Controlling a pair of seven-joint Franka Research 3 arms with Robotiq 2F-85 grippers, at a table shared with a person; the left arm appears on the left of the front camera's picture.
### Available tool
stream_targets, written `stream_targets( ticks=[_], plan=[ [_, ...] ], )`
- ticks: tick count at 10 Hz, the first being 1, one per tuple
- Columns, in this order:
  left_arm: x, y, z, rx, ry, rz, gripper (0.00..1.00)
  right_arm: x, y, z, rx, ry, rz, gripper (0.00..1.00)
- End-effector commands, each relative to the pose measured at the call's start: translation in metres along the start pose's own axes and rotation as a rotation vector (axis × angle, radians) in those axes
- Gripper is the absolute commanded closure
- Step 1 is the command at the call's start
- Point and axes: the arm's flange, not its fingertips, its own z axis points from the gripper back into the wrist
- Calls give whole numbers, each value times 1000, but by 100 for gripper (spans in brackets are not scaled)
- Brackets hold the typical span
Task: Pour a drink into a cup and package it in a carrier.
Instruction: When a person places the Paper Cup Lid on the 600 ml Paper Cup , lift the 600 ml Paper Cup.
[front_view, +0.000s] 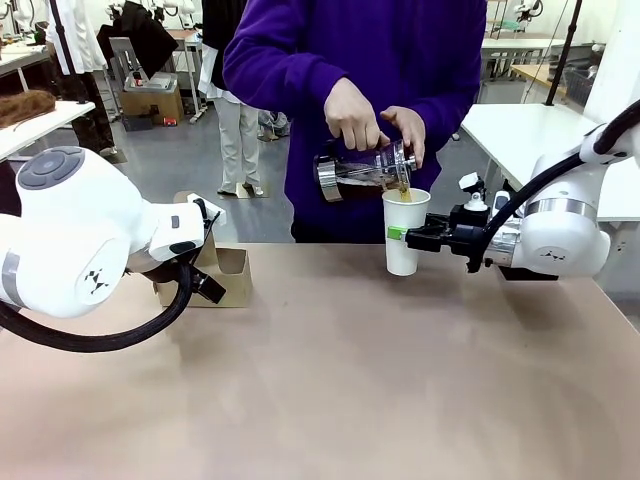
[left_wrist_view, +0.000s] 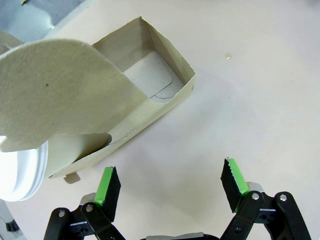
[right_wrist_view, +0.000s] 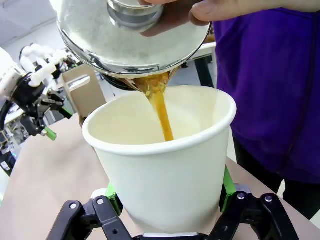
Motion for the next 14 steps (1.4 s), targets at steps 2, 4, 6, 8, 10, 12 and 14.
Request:
stream_targets(
  ticks=[2, 4, 6, 8, 10, 12, 14],
  plan=[
    [0, 0, 0, -1, -1, 1, 0, 2, 2, -2, -7, 0, 0, 16],
    [0, 0, 0, -1, -1, 1, 0, 2, 2, -2, -7, 0, 0, 16],
    [0, 0, 0, -1, -1, 1, 0, 2, 2, -2, -7, 0, 0, 16],
    [0, 0, 0, -1, -1, 1, 0, 2, 2, -2, -7, 0, 0, 16],
    [0, 0, 0, -1, -1, 1, 0, 2, 2, -2, -7, 0, 0, 16],
    [0, 0, 0, -1, -1, 1, 0, 2, 2, -2, -7, 0, 0, 16],
    [0, 0, 0, -1, -1, 1, 0, 2, 2, -2, -7, 0, 0, 16]
  ],
)
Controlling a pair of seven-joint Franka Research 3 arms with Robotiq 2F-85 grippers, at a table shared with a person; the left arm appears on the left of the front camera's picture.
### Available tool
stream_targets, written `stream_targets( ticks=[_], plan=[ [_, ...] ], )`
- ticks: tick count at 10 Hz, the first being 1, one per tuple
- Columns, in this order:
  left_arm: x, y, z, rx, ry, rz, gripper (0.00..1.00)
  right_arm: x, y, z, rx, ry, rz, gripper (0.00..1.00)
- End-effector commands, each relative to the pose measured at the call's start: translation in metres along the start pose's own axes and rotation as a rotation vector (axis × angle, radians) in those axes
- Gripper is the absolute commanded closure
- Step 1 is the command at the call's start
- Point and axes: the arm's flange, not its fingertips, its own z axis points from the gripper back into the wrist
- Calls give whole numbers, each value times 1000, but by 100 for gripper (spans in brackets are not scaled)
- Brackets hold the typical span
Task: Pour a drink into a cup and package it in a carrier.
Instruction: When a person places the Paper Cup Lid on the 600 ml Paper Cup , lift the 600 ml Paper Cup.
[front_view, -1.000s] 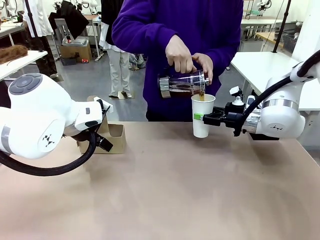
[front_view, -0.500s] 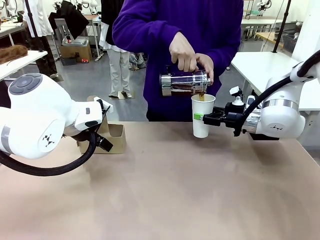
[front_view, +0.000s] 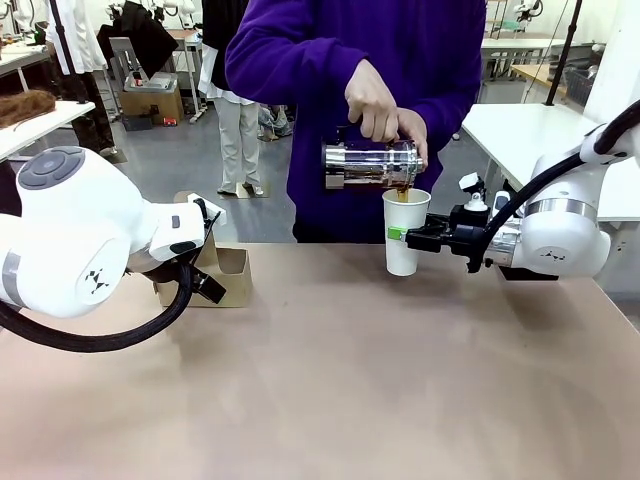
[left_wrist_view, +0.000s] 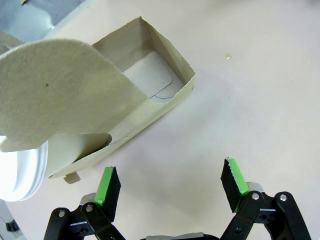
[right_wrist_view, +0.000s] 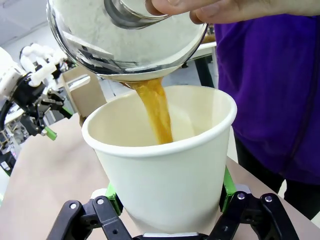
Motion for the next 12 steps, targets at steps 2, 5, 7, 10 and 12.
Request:
stream_targets(
  ticks=[2, 5, 7, 10, 12],
  plan=[
    [0, 0, 0, -1, -1, 1, 0, 3, 2, -2, -7, -1, 1, 16],
    [0, 0, 0, -1, -1, 1, 0, 3, 2, -2, -7, -1, 1, 16],
    [0, 0, 0, -1, -1, 1, 0, 3, 2, -2, -7, -1, 1, 16],
    [0, 0, 0, -1, -1, 1, 0, 3, 2, -2, -7, -1, 1, 16],
    [0, 0, 0, -1, -1, 1, 0, 3, 2, -2, -7, -1, 1, 16]
  ],
)
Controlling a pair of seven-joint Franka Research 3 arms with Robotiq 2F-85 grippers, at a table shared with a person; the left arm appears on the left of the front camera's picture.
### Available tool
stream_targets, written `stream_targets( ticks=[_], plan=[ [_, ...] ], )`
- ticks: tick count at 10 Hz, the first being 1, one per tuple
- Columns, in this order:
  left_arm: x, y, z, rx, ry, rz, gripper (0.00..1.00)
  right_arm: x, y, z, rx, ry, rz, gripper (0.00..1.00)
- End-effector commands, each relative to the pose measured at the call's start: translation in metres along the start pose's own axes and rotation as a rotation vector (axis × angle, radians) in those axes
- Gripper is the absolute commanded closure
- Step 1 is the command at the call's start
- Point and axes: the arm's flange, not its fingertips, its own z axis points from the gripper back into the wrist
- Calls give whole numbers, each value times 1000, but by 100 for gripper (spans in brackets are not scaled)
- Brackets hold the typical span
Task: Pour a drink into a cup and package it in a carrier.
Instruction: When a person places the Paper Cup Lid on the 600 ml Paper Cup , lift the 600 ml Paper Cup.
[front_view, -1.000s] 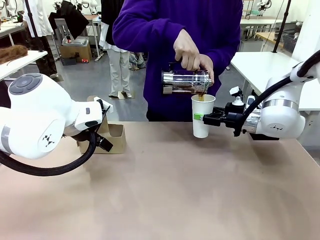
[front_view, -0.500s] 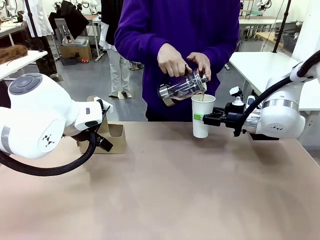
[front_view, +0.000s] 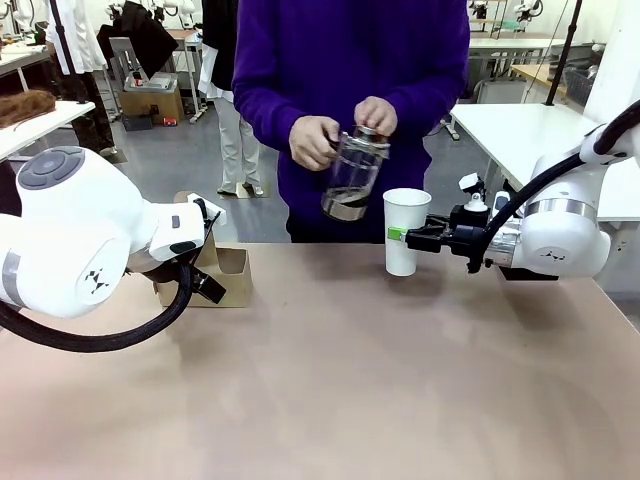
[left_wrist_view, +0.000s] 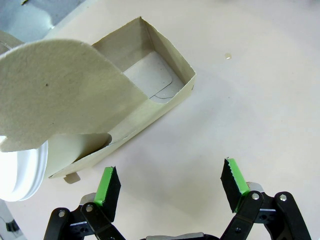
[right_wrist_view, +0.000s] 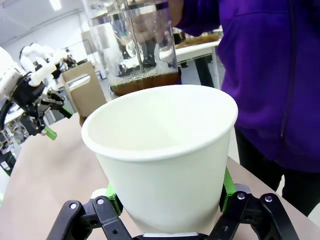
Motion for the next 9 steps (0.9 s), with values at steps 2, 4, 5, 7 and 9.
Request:
stream_targets(
  ticks=[2, 4, 5, 7, 9],
  plan=[
    [0, 0, 0, -1, -1, 1, 0, 3, 2, -2, -7, -2, 1, 16],
    [0, 0, 0, -1, -1, 1, 0, 3, 2, -2, -7, -2, 1, 16],
    [0, 0, 0, -1, -1, 1, 0, 3, 2, -2, -7, -2, 1, 16],
    [0, 0, 0, -1, -1, 1, 0, 3, 2, -2, -7, -2, 1, 16],
    [0, 0, 0, -1, -1, 1, 0, 3, 2, -2, -7, -2, 1, 16]
  ],
)
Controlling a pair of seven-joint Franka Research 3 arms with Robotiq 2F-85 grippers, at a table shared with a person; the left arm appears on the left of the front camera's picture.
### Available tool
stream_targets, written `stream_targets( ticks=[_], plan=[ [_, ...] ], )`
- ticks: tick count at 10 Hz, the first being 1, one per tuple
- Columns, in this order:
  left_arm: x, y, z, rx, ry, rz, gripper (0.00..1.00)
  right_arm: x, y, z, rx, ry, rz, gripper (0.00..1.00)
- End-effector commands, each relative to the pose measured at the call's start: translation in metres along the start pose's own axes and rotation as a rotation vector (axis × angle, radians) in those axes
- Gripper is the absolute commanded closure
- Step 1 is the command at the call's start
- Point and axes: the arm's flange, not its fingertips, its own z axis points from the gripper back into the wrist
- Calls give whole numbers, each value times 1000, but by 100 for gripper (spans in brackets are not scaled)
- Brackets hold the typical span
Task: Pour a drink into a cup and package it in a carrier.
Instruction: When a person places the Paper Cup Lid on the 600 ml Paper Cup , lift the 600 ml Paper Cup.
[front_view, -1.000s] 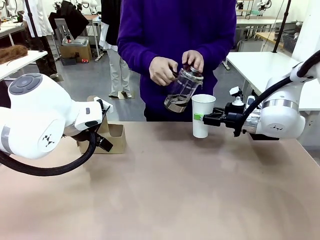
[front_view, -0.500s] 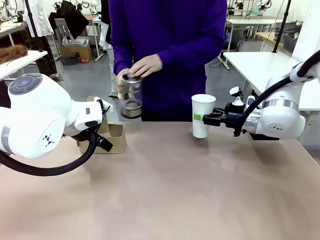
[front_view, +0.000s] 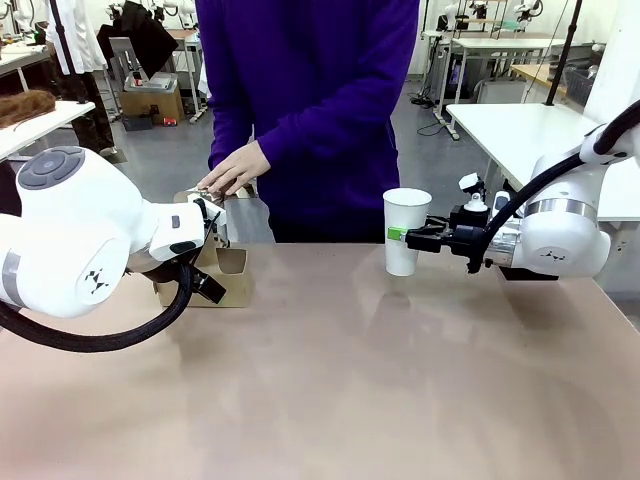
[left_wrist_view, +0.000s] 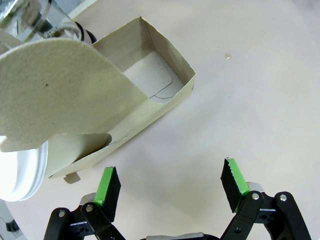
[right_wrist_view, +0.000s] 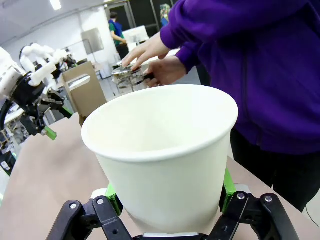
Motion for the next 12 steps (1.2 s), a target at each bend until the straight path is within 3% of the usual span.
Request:
stream_targets(
  ticks=[1, 12],
  plan=[
    [0, 0, 0, -1, -1, 1, 0, 3, 2, -2, -7, -3, 1, 16],
    [0, 0, 0, -1, -1, 1, 0, 3, 2, -2, -7, -3, 1, 16]
  ],
)
